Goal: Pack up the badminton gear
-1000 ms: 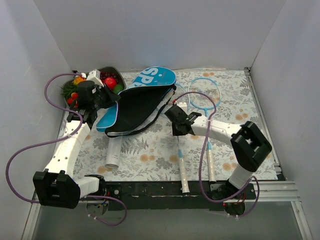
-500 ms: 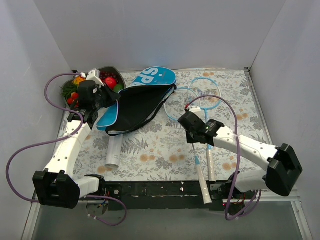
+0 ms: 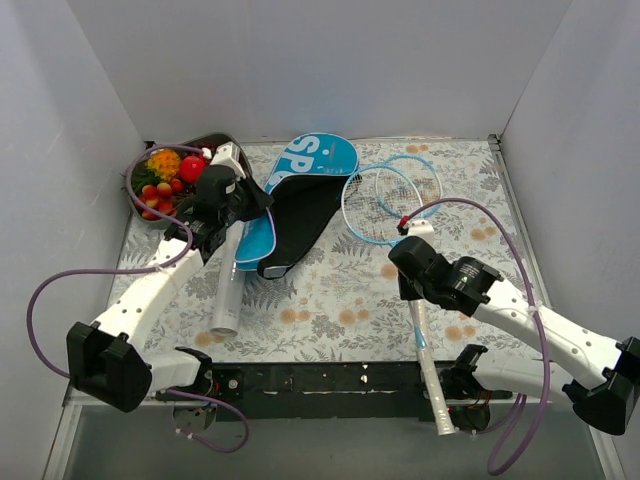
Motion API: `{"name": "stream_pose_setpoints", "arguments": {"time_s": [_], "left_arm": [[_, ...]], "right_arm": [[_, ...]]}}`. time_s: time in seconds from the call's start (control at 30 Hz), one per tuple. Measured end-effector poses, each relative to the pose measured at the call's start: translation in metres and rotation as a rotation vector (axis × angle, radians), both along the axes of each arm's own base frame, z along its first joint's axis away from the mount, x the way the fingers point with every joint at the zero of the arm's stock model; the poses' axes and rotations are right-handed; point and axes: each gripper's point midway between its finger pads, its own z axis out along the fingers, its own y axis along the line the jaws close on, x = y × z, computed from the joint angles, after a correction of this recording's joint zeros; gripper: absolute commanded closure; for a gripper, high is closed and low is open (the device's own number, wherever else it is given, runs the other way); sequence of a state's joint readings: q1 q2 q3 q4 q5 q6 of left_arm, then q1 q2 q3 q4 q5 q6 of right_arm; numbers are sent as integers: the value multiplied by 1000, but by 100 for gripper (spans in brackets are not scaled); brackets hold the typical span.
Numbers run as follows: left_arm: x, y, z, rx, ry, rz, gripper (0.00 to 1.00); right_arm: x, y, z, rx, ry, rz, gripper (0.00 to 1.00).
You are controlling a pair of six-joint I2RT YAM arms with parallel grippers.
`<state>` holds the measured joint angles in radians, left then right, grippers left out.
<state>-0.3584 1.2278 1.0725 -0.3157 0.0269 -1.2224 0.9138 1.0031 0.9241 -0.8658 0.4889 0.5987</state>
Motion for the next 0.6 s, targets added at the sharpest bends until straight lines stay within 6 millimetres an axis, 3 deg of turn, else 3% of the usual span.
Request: {"name": "stream_pose_setpoints", "arguments": {"time_s": [0.23,0.43,0.6], "left_arm": [[-7,-37,-10,19,10,-30,100],[-29,-80,-20,20,2,-104,100],[-52,-92,-48,49,25,-139,100]], "right_arm": [[-19,6,-15,22,60,60,99],[-31,22,-24,66,114,111,99],[-27,39,-33,95,134,130,99]]}}
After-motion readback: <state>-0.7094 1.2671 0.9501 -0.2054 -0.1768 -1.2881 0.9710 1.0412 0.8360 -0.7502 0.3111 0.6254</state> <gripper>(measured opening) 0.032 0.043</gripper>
